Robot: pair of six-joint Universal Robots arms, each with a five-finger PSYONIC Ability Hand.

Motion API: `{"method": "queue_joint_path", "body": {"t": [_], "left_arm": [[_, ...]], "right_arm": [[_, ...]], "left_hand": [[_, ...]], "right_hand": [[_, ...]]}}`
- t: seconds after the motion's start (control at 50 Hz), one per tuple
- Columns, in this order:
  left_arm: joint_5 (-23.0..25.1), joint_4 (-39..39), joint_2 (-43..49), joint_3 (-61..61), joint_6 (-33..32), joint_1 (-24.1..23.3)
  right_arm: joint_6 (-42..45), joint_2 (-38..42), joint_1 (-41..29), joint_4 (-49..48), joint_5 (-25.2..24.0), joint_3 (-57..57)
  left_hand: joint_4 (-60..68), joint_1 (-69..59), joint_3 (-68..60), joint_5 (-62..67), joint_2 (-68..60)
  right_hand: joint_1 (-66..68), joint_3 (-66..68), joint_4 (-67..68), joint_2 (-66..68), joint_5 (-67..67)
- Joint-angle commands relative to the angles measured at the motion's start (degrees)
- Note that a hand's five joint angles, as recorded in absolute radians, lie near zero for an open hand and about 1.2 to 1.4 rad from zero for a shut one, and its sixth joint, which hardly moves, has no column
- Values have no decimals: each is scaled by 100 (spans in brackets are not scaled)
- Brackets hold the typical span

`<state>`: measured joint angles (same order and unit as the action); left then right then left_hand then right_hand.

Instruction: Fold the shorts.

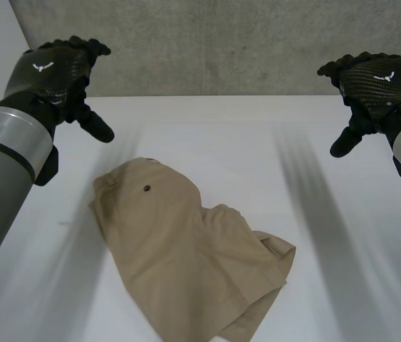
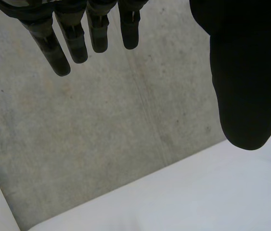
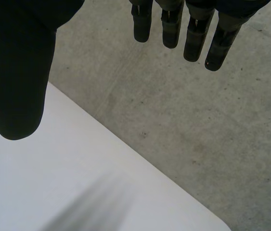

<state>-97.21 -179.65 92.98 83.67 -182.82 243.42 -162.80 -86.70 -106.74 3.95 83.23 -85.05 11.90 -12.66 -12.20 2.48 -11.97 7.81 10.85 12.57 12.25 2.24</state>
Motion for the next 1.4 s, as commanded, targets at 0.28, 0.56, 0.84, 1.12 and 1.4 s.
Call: {"method": "queue_joint_path", "body": {"t": [0.28, 0.56, 0.84, 1.12, 1.4], "left_arm": [[-62, 9, 1925, 158, -553, 769], [413, 97, 3393, -642, -650, 1085], [668, 97, 3771, -861, -825, 1094], [-53, -1299, 2304, -1423, -895, 1252], [570, -2355, 1846, -3067, -1572, -206]], "right_arm": [[688, 584, -313, -26, 18, -196], [715, 734, -322, -44, 26, -240], [724, 734, -322, -53, 35, -284], [724, 716, -330, -53, 44, -284], [706, 602, -251, -53, 88, -178]], "left_hand": [[168, -92, -138, 110, -161], [925, -849, -895, 867, -918], [5839, -5763, -5809, 5781, -5832], [6810, -6734, -6780, 6752, -6803], [6810, -6734, -6780, 6752, -6803]], "right_hand": [[219, -85, -257, -225, -224], [219, -85, -257, -225, -224], [219, -85, -257, -225, -224], [219, -85, -257, -225, -224], [219, -85, -257, -225, -224]]}}
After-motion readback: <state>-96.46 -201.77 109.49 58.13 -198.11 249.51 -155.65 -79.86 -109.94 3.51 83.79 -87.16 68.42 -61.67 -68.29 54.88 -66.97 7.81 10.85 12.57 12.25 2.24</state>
